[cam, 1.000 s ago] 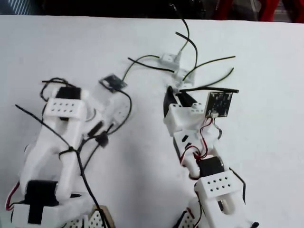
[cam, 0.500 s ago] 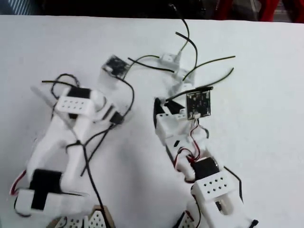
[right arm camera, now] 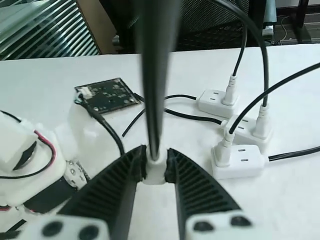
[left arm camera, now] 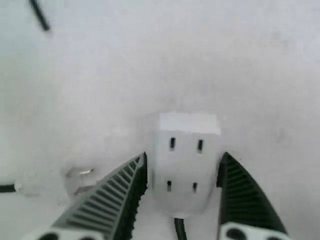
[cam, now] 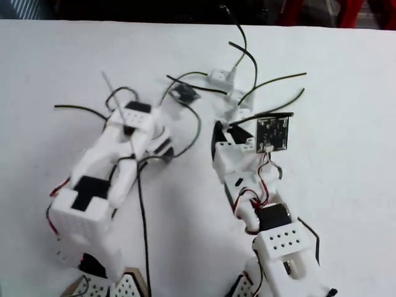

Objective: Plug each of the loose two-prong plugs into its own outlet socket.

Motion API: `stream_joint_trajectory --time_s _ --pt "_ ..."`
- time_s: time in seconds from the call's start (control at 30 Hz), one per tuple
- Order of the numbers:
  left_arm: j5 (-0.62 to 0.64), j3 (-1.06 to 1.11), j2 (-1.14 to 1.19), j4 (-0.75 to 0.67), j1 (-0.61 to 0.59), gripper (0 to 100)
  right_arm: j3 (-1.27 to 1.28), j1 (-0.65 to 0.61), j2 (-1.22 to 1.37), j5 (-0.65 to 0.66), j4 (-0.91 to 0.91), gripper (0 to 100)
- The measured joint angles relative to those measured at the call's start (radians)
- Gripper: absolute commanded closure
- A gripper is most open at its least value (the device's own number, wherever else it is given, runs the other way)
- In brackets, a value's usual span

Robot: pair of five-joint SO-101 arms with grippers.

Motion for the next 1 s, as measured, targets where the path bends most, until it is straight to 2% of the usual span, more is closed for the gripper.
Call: stream_joint_trajectory --time_s 0.1,0.2,0.37,0.6,0.8,1.0 --pt "-0.018 -0.044 0.008 0.083 0.037 79 0.0 0.0 0.0 0.0 0.0 98.1" --pt "-0.012 -0.049 0.002 0.101 0.044 78 0.0 0.0 0.0 0.0 0.0 98.1" --pt "-0.005 -0.049 -0.086 0.184 0.043 70 0.0 0.0 0.0 0.0 0.0 98.1" --pt "-0.005 -0.049 -0.232 0.272 0.018 70 0.0 0.0 0.0 0.0 0.0 98.1" --pt "0.114 0.071 -0.425 0.227 -0.095 70 0.0 -0.002 0.0 0.0 0.0 98.1" --pt "0.157 0.44 -0.779 0.009 -0.193 70 0.0 -0.077 0.028 0.075 0.0 98.1"
